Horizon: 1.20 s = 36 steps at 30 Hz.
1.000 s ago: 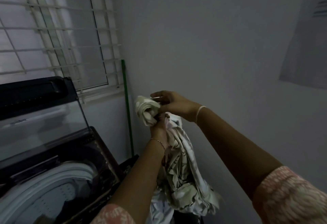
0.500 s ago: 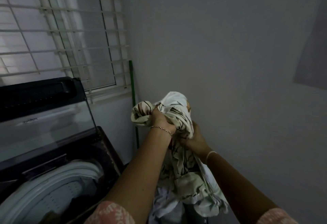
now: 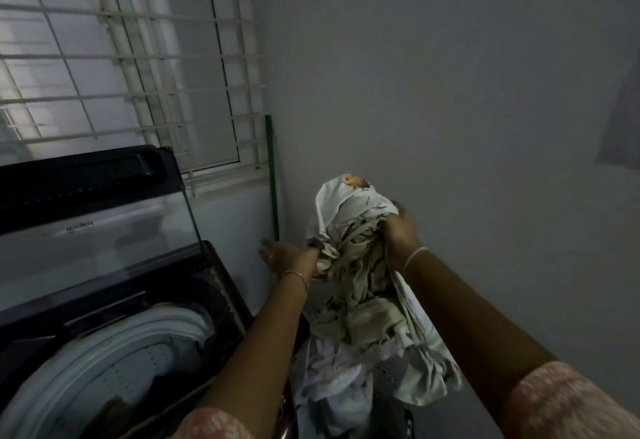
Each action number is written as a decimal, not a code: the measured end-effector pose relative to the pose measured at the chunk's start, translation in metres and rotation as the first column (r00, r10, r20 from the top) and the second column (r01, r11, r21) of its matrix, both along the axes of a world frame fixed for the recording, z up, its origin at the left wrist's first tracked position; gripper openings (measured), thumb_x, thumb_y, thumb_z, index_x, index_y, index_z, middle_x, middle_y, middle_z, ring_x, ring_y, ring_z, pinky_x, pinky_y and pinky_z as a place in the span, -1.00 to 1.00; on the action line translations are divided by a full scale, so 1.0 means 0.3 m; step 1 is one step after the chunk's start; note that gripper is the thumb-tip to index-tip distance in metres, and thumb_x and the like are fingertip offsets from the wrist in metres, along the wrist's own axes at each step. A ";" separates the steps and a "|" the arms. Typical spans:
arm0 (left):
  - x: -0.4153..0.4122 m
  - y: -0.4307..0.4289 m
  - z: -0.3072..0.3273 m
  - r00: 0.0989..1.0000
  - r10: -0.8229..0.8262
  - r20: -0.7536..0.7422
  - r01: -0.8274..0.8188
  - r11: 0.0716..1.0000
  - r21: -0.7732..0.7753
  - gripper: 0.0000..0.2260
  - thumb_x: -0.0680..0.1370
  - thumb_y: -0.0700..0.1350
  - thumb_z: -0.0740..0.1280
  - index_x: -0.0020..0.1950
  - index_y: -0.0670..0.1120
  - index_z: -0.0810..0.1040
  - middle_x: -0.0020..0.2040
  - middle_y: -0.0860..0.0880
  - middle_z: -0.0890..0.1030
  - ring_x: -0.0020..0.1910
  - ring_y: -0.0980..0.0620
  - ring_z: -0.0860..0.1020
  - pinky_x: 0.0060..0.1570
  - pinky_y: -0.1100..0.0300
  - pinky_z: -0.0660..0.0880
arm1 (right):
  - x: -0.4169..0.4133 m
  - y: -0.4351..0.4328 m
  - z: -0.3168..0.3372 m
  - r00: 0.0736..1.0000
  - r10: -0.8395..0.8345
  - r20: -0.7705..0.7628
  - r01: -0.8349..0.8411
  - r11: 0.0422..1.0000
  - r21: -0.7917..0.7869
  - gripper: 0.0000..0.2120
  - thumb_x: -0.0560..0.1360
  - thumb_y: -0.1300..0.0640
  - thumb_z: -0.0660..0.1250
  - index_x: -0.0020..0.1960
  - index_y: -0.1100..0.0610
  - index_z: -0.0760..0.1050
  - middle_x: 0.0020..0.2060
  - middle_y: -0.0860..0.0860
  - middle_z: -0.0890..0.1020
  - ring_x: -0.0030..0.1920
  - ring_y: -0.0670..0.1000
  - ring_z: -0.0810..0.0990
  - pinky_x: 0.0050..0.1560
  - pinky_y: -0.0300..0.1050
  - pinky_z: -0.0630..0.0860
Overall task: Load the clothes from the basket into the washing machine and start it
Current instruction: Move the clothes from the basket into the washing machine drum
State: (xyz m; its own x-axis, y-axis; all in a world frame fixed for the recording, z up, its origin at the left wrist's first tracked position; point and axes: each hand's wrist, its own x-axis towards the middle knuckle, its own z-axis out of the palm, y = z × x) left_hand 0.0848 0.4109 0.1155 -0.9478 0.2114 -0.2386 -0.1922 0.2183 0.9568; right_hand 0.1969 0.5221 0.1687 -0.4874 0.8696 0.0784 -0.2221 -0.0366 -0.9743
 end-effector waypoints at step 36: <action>0.052 0.060 0.060 0.921 -0.259 0.291 0.016 0.771 0.637 -0.61 0.56 0.09 0.23 0.32 -0.07 0.49 0.22 -0.17 0.57 0.17 -0.18 0.54 0.19 -0.11 0.48 | 0.122 -0.191 -0.355 0.800 -0.097 0.591 -0.179 0.903 0.390 0.32 0.00 -0.54 0.39 0.54 -0.05 -0.13 0.55 0.04 0.00 0.53 0.08 0.05 0.49 0.16 0.16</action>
